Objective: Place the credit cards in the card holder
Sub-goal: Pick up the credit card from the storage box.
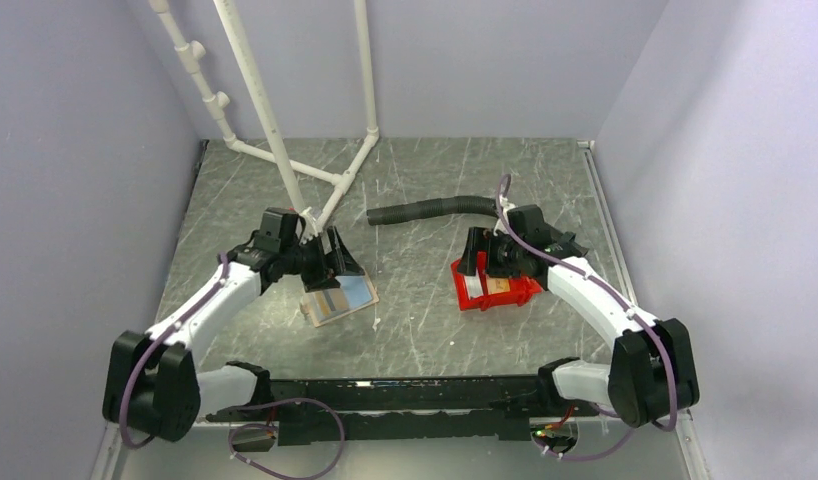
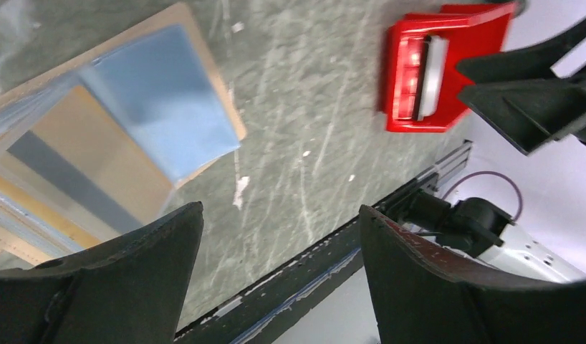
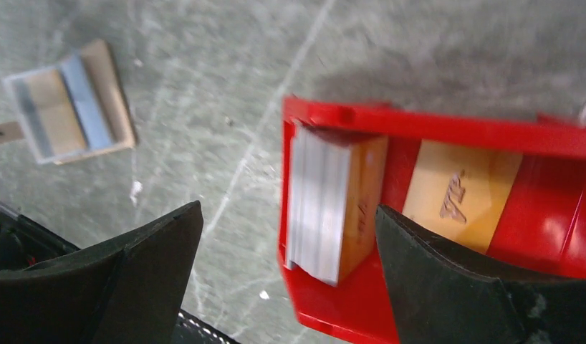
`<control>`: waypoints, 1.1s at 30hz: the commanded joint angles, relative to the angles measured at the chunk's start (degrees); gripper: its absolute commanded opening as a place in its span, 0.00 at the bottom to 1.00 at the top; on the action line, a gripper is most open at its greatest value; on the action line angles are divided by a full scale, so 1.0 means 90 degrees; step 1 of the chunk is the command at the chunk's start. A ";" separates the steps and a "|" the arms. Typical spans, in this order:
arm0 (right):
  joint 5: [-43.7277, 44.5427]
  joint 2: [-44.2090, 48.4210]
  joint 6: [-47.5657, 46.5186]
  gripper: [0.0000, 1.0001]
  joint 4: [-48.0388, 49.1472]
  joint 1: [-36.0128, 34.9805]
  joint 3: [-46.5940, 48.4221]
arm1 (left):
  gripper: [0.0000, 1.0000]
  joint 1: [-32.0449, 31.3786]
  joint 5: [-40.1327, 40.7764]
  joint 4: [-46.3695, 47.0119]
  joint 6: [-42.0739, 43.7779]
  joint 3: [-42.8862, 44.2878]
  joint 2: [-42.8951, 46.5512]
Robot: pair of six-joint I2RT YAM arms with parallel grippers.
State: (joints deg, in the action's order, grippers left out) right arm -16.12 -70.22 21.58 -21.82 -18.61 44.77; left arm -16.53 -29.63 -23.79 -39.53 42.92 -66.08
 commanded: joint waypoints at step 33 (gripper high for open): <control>-0.1258 -0.0192 0.0151 0.25 0.0691 0.0515 -0.0703 | 0.92 0.0021 0.1071 -0.0567 0.0196 -0.0580 -0.0001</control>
State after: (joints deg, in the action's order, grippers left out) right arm -26.92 -73.80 23.14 -16.47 -14.15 37.28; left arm -16.58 -20.03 -29.45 -37.28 37.17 -67.22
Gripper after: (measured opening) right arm 0.283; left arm 0.918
